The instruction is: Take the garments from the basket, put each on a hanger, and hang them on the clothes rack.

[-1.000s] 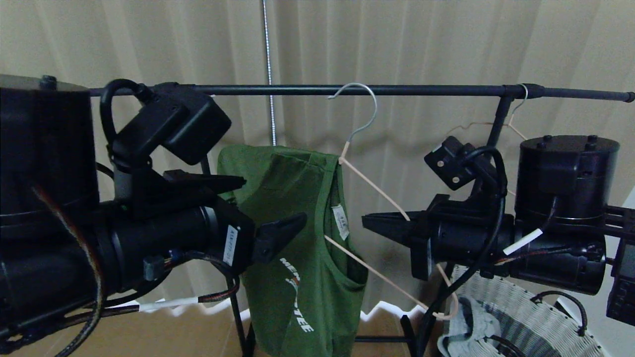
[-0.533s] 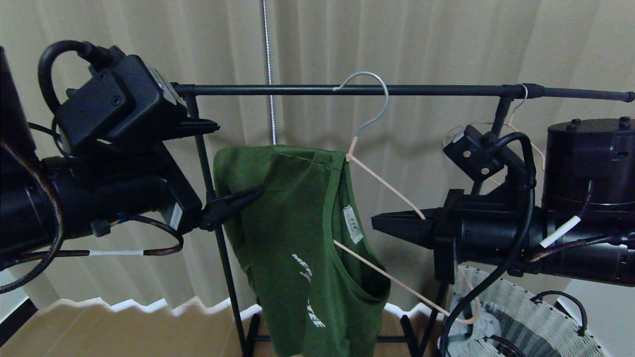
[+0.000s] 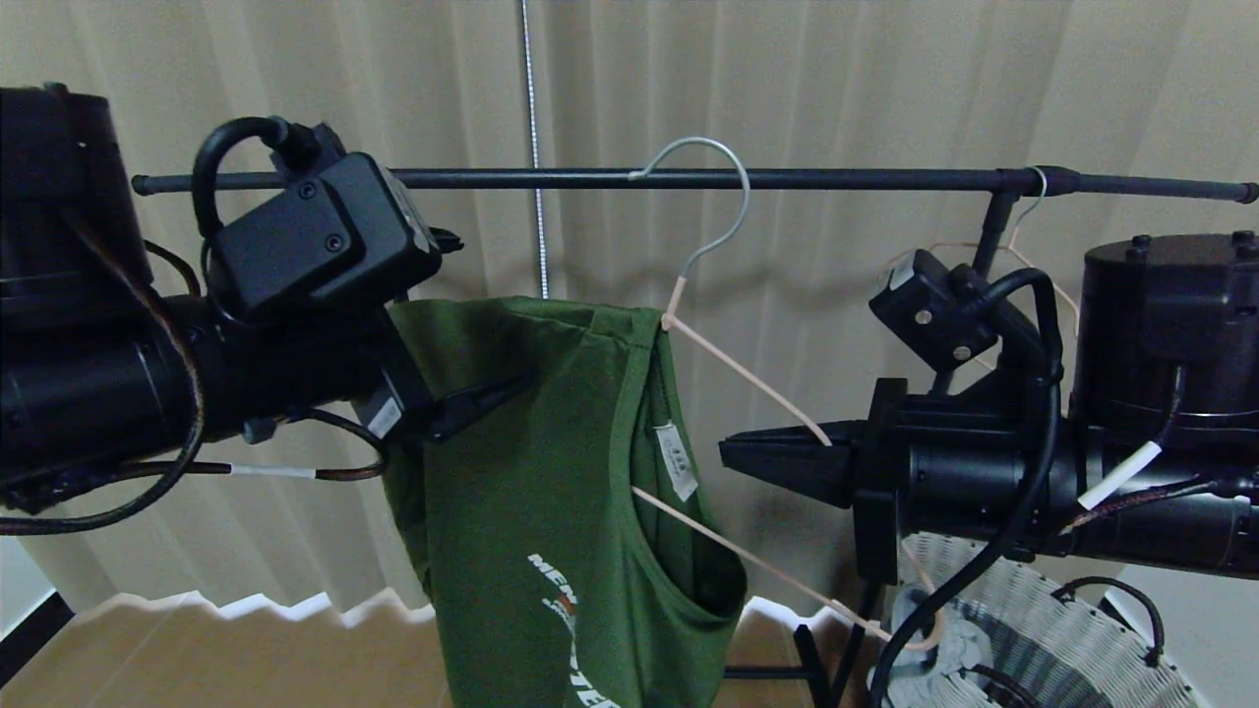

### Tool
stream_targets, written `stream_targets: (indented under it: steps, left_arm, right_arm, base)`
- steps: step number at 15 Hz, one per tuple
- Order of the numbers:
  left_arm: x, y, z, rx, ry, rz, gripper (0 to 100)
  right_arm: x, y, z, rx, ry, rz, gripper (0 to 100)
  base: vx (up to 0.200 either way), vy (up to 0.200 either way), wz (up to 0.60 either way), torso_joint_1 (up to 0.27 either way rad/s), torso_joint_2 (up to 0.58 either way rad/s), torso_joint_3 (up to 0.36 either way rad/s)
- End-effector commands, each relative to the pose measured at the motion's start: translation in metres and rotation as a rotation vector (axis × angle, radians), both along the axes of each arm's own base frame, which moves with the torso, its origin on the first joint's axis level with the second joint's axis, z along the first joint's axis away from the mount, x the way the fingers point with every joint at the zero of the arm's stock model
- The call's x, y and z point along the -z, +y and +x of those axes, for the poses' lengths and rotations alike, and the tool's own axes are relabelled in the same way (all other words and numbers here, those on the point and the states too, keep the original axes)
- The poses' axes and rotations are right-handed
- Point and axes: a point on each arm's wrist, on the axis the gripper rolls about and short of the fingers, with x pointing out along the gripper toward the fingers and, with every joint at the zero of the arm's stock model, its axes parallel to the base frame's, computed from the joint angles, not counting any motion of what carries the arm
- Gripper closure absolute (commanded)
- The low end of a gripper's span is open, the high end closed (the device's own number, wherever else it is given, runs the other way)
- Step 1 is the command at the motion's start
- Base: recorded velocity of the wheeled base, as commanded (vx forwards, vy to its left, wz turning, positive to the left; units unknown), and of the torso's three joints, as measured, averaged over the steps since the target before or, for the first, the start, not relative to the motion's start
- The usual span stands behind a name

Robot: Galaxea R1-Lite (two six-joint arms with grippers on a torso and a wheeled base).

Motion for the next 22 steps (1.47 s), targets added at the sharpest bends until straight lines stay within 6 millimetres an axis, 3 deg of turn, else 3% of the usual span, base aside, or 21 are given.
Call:
stream_targets:
  steps: [1, 9, 10, 21, 22]
  left_arm:
    - [0.0085, -0.0075, 0.009, 0.009, 0.029, 0.018, 0]
    - [0.0092, -0.01, 0.0143, 0.007, 0.033, 0.02, 0]
    - [0.0092, -0.01, 0.0143, 0.007, 0.033, 0.02, 100]
    - [0.0138, -0.0091, 0.0156, -0.006, 0.046, 0.023, 100]
    - [0.0156, -0.0081, 0.0154, -0.011, 0.053, 0.023, 100]
  right_arm:
    - [0.0003, 0.0043, -0.0037, -0.021, -0.001, 0.001, 100]
    - [0.0027, 0.0133, -0.0084, -0.072, 0.007, 0.001, 100]
    - [0.0023, 0.0134, -0.0083, -0.074, 0.007, 0.002, 100]
    - [0.0027, 0.013, -0.0081, -0.073, 0.005, 0.0, 100]
    - [0.0036, 0.0125, -0.0087, -0.073, 0.01, -0.004, 0]
  base:
    - [0.0, 0.0, 0.0, 0.0, 0.0, 0.0]
    - [0.0, 0.0, 0.0, 0.0, 0.0, 0.0]
    - [0.0, 0.0, 0.0, 0.0, 0.0, 0.0]
    - [0.0, 0.0, 0.0, 0.0, 0.0, 0.0]
    - [0.0, 0.0, 0.0, 0.0, 0.0, 0.0]
